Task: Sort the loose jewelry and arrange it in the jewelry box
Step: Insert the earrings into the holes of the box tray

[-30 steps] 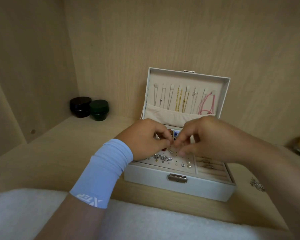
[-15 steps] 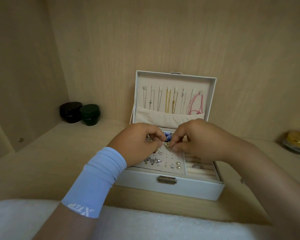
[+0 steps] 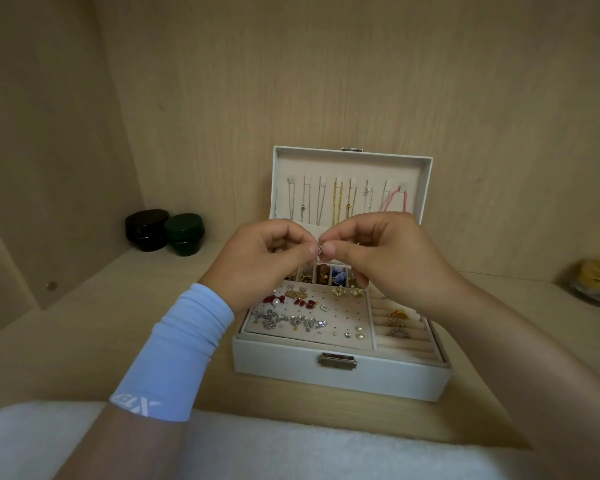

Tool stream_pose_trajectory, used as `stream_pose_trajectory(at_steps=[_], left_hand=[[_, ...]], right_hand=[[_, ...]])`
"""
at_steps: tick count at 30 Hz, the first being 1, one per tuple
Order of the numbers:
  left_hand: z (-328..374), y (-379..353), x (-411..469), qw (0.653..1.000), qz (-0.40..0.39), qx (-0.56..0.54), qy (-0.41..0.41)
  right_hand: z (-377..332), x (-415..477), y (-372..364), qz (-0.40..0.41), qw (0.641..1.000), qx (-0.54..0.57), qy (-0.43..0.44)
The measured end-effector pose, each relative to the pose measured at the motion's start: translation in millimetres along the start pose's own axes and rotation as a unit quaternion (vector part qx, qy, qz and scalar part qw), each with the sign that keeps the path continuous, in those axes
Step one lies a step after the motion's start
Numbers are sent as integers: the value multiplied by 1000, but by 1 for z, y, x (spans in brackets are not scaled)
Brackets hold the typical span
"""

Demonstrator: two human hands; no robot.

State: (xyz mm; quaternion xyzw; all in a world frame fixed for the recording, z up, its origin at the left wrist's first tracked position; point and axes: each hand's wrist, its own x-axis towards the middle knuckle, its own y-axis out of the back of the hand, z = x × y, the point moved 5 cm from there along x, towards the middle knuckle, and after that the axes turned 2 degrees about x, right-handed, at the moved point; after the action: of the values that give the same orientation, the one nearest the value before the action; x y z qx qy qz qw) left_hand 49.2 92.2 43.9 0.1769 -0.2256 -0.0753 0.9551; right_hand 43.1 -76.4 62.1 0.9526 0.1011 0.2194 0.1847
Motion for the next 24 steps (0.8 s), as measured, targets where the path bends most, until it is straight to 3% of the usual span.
stream_pose_trajectory(at_steps=[2,7,13,24], left_hand=[[1,2,-1,1000,6,-18,6],[-2,-1,-1,998,-37,-39,26],[-5,0,-2,997,-50,-58,31],[-5,-3,-4,999,-46,-6,26]], right_hand=[[-2,-1,-3,0,999,31,4],[-2,-3,-4,6,996,-57,62],[0,-3,-2,18,997,-36,65],[-3,-5,0,24,962,-206,178]])
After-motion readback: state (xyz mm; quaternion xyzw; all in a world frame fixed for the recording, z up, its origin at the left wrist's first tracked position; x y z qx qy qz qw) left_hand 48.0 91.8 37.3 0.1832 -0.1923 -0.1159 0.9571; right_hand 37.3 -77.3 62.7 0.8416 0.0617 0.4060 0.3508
